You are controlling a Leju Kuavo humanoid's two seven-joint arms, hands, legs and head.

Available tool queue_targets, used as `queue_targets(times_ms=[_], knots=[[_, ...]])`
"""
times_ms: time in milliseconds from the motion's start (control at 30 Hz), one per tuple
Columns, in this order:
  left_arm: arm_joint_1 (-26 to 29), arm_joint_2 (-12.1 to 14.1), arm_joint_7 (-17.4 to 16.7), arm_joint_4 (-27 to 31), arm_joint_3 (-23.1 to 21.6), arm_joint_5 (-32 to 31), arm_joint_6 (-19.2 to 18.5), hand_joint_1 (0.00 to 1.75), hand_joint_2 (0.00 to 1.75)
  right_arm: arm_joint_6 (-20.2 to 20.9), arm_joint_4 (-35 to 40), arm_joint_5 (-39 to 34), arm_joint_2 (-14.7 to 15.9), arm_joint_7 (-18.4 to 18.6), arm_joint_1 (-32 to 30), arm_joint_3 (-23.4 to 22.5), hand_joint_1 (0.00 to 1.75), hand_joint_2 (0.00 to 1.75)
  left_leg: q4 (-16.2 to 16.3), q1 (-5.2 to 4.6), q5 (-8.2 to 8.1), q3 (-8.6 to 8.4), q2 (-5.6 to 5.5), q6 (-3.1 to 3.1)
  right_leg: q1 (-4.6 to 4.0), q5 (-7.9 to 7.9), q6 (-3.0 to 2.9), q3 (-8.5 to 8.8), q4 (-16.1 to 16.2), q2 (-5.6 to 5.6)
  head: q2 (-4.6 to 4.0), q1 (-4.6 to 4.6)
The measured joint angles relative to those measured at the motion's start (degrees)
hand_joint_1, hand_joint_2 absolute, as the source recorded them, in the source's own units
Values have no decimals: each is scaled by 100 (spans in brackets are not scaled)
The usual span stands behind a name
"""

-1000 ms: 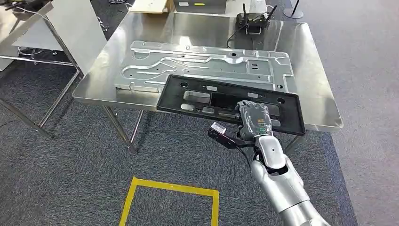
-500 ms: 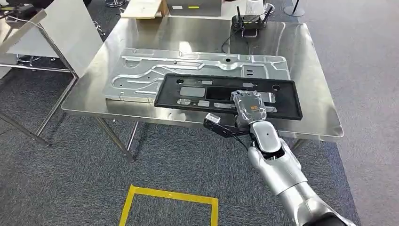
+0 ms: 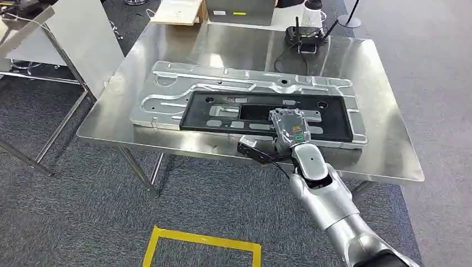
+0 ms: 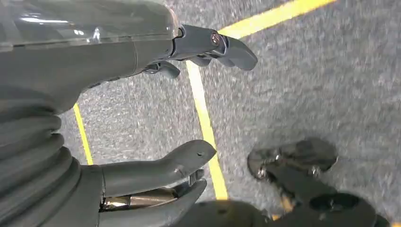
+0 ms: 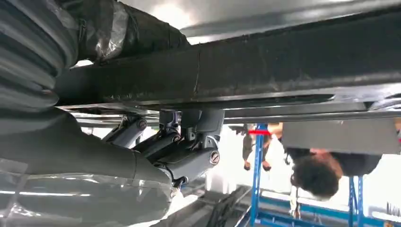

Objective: Take the parts from the cabinet and place them on the table.

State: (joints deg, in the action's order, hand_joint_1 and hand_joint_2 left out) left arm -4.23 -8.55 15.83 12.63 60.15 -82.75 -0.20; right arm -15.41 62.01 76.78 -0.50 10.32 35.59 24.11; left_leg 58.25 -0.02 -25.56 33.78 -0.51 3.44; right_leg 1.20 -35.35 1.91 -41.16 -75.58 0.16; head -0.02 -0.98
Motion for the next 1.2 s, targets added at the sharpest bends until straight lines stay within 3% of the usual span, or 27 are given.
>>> queue_targets(times_ms=[33, 67, 133, 167, 200, 267, 300, 333, 367, 400, 467, 500, 533, 567, 633, 667, 700, 733, 800, 867, 900, 933, 1000, 1033, 1067, 1167, 1200], knots=[[3, 0, -2, 0, 0, 0, 2, 0, 175, 0, -20, -2, 22, 9, -26, 0, 175, 175, 1, -22, -45, -54, -9, 4, -12, 142, -21, -51, 105, 0, 0, 0], [19, 0, -4, 0, 0, 0, 9, 0, 175, -2, -33, -13, 44, 19, -41, 0, 175, 175, 0, -46, -92, -126, -16, 6, -47, 429, -60, 25, 438, 0, 0, 0], [34, -2, -4, 0, 2, -2, 9, 0, 175, -4, -37, -18, 109, 41, -44, 0, 175, 175, -7, -90, -186, -267, -15, 7, -123, 1102, -241, 321, 1345, -2, 0, 0], [57, -44, -4, -29, 0, -2, 4, 0, 175, -4, -50, -20, 153, 50, -43, -9, 175, 175, -12, -87, -224, -318, -7, -2, -180, 1161, -359, 367, 1532, -30, 0, 15], [25, -46, -2, -35, 0, -2, 0, 0, 175, -4, -61, -22, 171, 57, -30, -13, 175, 175, -39, -78, -237, -291, -20, -27, -200, 1021, -353, 345, 1629, -22, 0, 31], [8, -37, -7, -35, 2, -2, 7, 0, 175, -7, -66, -37, 186, 57, -47, -31, 175, 175, 17, -74, -222, -340, 10, -97, -229, 1156, -395, 436, 1726, -3, 2, 13], [11, -37, -2, -35, 2, -2, 0, 0, 175, -4, -83, -50, 214, 57, -48, -50, 175, 175, 14, -75, -205, -372, 11, -135, -207, 1139, -425, 500, 1753, -8, 0, 20], [13, 11, -7, -33, 2, -4, 2, 0, 175, -7, -98, -61, 223, 55, -48, -61, 175, 175, 86, -90, -257, -345, 15, -152, -115, 1149, -410, 633, 1831, -15, 2, 13], [13, 9, 0, -35, 2, -2, -2, 0, 175, -7, -129, -72, 238, 57, -36, -81, 175, 175, 319, -92, -293, -268, 14, -176, -100, 1129, -431, 700, 1864, -11, 0, 33], [6, 9, -2, -35, 2, -2, -2, 0, 175, -7, -155, -77, 245, 55, -19, -98, 175, 175, 688, -59, -415, -59, 13, -205, -90, 1105, -452, 727, 1868, -8, 0, 39], [-4, 15, -4, -35, 2, -2, 0, 0, 175, -11, -217, -77, 247, 46, -58, -105, 175, 175, 1390, 22, -760, 419, 15, -322, -87, 1032, -427, 778, 1866, -5, 2, 39], [-3, 20, -4, -35, 2, 0, 0, 0, 175, -15, -238, -74, 251, 46, -96, -114, 175, 175, 1600, 55, -833, 602, 16, -371, -82, 992, -405, 813, 1859, -4, 2, 37], [9, 37, -18, -35, 2, 0, 2, 0, 175, -20, -282, -74, 260, 44, -141, -129, 175, 175, 1572, 86, -721, 679, 19, -405, -67, 936, -376, 870, 1846, -3, 2, 39], [23, 46, -20, -35, 2, 0, 7, 0, 175, -20, -308, -74, 262, 44, -168, -149, 175, 175, 1272, 111, -451, 617, 19, -415, -45, 877, -343, 930, 1828, 2, 0, 37], [45, 57, -24, -35, 4, 5, 11, 0, 175, -15, -359, -66, 271, 46, -171, -186, 175, 175, 296, 153, 259, 298, 26, -455, 1, 742, -269, 1045, 1770, 4, 0, 37], [66, 57, -26, -42, 4, 18, 11, 0, 175, -11, -380, -52, 282, 44, -171, -210, 175, 175, 164, 146, 265, 247, 12, -480, 1, 694, -224, 1027, 1765, 4, 0, 35], [52, 57, -29, -48, 4, 18, 9, 0, 175, -4, -402, -46, 293, 44, -148, -234, 175, 175, 6, 85, 110, 311, 25, -438, -4, 688, -190, 1018, 1739, 4, 2, 42], [26, 59, -31, -48, 4, 35, 11, 0, 175, 9, -413, -31, 308, 44, -147, -262, 175, 175, 73, 81, 191, 288, 34, -316, -21, 678, -142, 987, 1758, 3, 0, 39], [47, 61, -37, -48, 7, 37, 11, 0, 175, 37, -426, -15, 332, 39, -156, -332, 175, 175, 44, 75, 143, 249, 26, -226, -17, 657, -76, 1059, 1747, -1, 0, 35], [67, 63, -37, -48, 9, 35, 20, 0, 175, 63, -426, -4, 356, 24, -144, -378, 175, 175, -23, 97, 117, 88, 27, -150, 8, 666, -34, 950, 1438, -8, 2, 28], [60, 63, -37, -48, 9, 35, 20, 0, 175, 72, -426, 0, 365, 20, -127, -391, 175, 175, -35, 94, 90, 56, 26, -114, 14, 615, -34, 781, 1138, -11, 0, 31], [44, 66, -37, -48, 9, 35, 20, 0, 175, 83, -426, -2, 387, -2, -121, -413, 175, 175, -34, 91, 50, 26, 19, -86, 3, 425, -24, 453, 641, -9, 0, 28], [31, 63, -35, -48, 9, 35, 20, 0, 175, 87, -448, -2, 411, -4, -144, -441, 175, 175, -31, 67, -26, -44, 1, -64, 4, 135, -16, -17, 50, -10, 0, 28], [35, 66, -37, -48, 9, 35, 20, 0, 175, 87, -459, -2, 420, -11, -155, -448, 175, 175, -28, 53, -77, -109, -9, -64, 2, 182, -26, -132, 28, -11, 0, 31], [42, 66, -37, -48, 9, 35, 20, 0, 175, 87, -459, -2, 422, -15, -162, -452, 175, 175, -26, 42, -122, -173, -9, -64, -1, 335, -41, -125, 190, -10, 0, 31], [52, 59, -35, -48, 9, 35, 22, 0, 175, 87, -459, -2, 442, -31, -166, -470, 175, 175, -40, 4, -310, -418, -7, -84, -71, 1356, -202, 283, 1557, -12, 2, 28], [54, 42, -35, -57, 9, 35, 18, 0, 175, 87, -468, 0, 446, -39, -178, -470, 175, 175, -22, -12, -339, -468, -9, -109, -114, 1243, -233, 273, 1557, -15, 2, 35]])
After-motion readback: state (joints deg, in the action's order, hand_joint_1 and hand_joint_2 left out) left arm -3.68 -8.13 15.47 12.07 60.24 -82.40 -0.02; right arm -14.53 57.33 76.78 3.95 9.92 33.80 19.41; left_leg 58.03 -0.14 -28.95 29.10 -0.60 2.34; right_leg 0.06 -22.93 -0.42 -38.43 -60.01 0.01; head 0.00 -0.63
